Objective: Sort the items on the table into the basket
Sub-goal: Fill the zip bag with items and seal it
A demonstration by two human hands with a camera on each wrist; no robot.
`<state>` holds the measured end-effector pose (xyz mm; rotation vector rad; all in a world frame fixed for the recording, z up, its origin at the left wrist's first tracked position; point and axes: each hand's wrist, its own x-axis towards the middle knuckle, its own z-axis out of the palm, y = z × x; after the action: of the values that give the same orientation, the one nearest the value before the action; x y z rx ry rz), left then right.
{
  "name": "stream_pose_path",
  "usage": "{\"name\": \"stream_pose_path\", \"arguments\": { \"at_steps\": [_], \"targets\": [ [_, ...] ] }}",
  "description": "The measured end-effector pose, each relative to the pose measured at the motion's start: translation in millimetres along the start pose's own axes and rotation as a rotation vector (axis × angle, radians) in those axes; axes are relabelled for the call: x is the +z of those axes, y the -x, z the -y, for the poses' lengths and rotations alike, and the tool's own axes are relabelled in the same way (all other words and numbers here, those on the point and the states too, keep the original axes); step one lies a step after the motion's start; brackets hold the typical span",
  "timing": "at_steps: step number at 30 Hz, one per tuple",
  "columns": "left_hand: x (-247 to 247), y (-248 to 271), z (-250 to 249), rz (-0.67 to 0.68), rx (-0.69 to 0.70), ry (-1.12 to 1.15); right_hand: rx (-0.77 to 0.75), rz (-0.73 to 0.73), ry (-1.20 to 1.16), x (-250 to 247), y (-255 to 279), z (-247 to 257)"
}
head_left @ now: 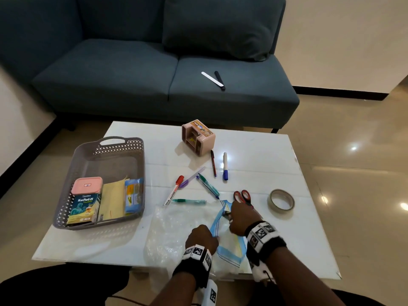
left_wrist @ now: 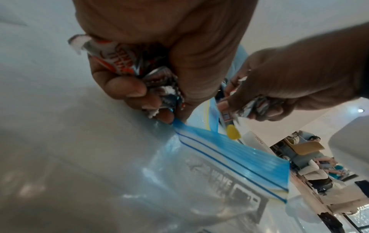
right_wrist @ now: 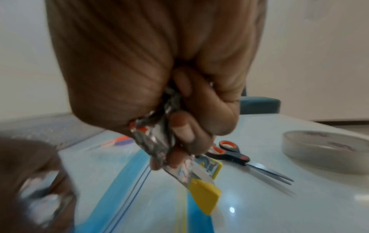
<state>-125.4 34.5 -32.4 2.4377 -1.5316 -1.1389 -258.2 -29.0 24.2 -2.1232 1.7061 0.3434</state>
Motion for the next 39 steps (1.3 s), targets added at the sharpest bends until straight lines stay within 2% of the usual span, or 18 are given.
{"name": "stream_pose_path", "arguments": {
  "at_steps": [3, 6, 11, 15, 18, 21, 24, 27, 31, 33, 37, 39],
  "targets": [
    [1, -2, 0, -0.011, 0.027, -0.02, 0.109, -0.053, -0.087, -14, -2, -26],
    [3, -1, 0, -0.027, 0.058, -0.044, 0.231, -0.027, -0.067, -8, -6, -46],
    [5, -1, 0, -0.054, 0.101, -0.06, 0.28, 0.004, -0.07, 12, -9, -54],
    [4, 0, 0, -0.047, 0.099, -0.097, 0.277, -0.003, -0.085, 3, -6, -55],
    [-10, 4, -11, -0.054, 0.149, -0.138, 0.206, -0.023, -0.074, -24, -2, -56],
    [-39, 17, -29, -0.106, 0.241, -0.119, 0.082, -0.02, -0.286, -53, 7, -46],
    [-79, 38, -48, -0.238, 0.382, -0.042, -0.027, 0.077, -0.438, -77, 22, -22],
    [-125, 66, -61, -0.33, 0.527, 0.034, -0.127, 0.178, -0.409, -97, 41, 7],
    [-175, 95, -61, -0.371, 0.675, 0.136, -0.218, 0.141, -0.37, -117, 61, 46],
    [-191, 104, -55, -0.374, 0.715, 0.17, -0.182, 0.149, -0.497, -121, 66, 62],
    [-212, 113, -41, -0.372, 0.776, 0.236, 0.081, 0.184, -1.12, -115, 63, 82],
    [-218, 115, -33, -0.347, 0.783, 0.25, 0.203, 0.184, -1.354, -110, 59, 86]
  ]
}}
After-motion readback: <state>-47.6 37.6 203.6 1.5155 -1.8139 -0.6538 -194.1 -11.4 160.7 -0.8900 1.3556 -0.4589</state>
